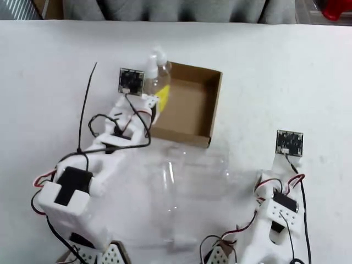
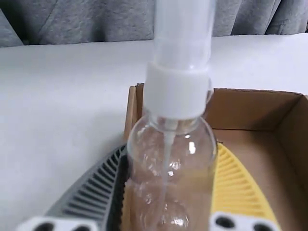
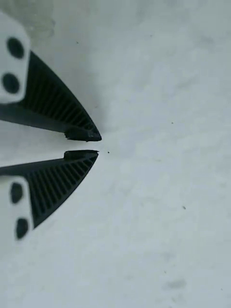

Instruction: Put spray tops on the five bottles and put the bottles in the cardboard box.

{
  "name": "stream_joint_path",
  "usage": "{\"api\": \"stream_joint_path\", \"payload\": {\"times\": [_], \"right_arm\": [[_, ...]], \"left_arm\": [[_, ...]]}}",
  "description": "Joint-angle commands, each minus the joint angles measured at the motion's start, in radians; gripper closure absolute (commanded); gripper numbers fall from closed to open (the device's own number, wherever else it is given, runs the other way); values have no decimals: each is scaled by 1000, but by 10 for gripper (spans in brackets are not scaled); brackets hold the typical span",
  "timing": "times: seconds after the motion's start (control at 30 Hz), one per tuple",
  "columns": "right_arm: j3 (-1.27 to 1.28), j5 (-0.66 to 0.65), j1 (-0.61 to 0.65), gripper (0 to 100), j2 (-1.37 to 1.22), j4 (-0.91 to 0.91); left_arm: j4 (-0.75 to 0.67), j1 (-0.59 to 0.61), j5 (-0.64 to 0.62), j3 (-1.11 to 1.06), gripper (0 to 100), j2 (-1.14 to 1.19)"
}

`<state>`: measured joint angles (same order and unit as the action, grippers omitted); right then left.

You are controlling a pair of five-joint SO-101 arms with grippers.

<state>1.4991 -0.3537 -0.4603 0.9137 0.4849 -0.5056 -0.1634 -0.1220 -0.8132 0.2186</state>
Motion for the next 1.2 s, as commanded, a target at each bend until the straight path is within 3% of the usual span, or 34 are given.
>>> {"api": "stream_joint_path", "payload": {"times": [0.0,0.6,0.83,1.17], "right_arm": [[-11,-2,10,981,13,-18],[-11,-2,10,981,12,-18],[-11,-2,10,981,12,-18],[-11,-2,10,981,12,-18]], "left_arm": [[-31,13,3,49,762,-8],[-37,4,11,20,756,-12],[-31,4,3,15,605,-12],[-32,4,3,-6,596,-19]]}}
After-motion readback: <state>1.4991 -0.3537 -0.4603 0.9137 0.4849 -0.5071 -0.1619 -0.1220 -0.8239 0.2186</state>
